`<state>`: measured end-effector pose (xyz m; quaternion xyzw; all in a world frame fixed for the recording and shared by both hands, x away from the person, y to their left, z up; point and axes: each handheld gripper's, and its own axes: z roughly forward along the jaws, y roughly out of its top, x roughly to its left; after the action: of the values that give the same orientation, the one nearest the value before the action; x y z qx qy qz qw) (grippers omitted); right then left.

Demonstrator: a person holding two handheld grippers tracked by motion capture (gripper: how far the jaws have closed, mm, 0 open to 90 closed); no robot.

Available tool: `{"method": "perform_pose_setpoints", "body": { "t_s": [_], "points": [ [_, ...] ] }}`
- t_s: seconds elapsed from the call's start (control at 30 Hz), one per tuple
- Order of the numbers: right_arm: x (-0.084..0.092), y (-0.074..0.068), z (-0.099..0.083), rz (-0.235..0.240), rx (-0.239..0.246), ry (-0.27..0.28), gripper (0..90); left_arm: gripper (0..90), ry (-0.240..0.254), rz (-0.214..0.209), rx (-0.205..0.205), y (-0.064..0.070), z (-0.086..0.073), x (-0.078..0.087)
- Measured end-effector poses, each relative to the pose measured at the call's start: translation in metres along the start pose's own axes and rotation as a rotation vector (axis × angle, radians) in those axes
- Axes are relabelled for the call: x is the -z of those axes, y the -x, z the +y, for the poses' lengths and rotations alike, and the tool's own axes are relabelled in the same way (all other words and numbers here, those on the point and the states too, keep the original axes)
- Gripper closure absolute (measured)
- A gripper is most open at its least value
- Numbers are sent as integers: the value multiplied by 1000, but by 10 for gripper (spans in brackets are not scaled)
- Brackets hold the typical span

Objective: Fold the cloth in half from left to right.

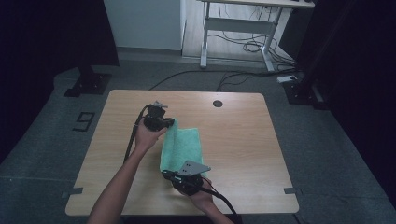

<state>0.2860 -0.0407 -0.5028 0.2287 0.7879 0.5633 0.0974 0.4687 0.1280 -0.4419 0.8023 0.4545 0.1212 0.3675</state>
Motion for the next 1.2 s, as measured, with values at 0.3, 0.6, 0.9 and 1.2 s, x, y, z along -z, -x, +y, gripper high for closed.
{"method": "perform_pose_setpoints", "body": {
  "t_s": [0.3,0.6,0.9,1.2],
  "points": [
    [16,13,-7,-46,-35,3,870,835,-32,10,20,0,2,-22],
    [22,23,-19,-80,-57,-20,866,826,-43,22,22,2,1,-35],
    [29,32,-28,-113,-83,-41,862,822,-47,9,18,10,2,-57],
    [40,45,-41,-144,-108,-65,861,816,-71,-11,0,23,4,-78]
  ]
}}
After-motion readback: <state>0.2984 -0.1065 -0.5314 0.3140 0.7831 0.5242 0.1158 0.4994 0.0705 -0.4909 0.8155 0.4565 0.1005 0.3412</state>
